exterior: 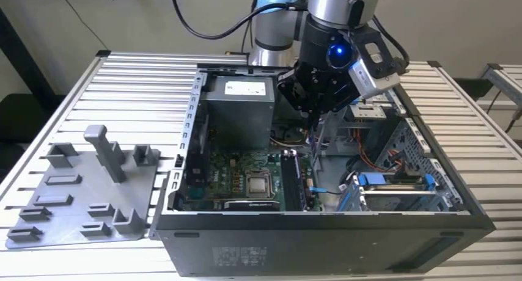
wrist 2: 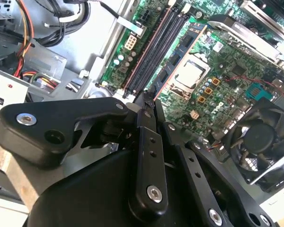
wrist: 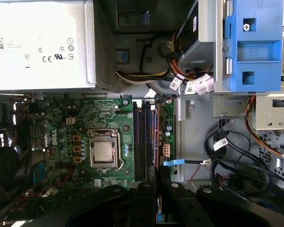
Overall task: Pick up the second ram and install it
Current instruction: 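Insert the second ram into the second slot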
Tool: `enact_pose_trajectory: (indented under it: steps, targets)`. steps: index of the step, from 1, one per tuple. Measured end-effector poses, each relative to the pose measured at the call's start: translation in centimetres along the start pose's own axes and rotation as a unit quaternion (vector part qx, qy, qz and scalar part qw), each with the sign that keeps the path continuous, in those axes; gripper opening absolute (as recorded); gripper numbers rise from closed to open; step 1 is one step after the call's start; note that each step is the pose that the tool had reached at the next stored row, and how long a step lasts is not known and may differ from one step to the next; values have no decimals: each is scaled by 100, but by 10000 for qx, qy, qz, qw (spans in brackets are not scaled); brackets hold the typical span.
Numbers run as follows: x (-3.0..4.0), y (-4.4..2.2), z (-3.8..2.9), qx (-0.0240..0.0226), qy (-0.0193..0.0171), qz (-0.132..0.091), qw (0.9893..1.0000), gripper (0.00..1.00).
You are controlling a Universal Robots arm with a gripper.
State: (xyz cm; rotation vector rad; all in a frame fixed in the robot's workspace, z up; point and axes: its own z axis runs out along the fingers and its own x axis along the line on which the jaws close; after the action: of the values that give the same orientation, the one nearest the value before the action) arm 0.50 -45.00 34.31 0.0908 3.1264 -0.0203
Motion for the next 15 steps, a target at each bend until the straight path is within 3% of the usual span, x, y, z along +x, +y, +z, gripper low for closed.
enact_pose_trajectory:
  steps: [9,12,15]
  targets:
    - [0,-1,6,0,11,-2,10000,14]
    - [1,-1,37,2,45,-14,10000,14]
    - [3,0,88,3,49,-23,10000,14]
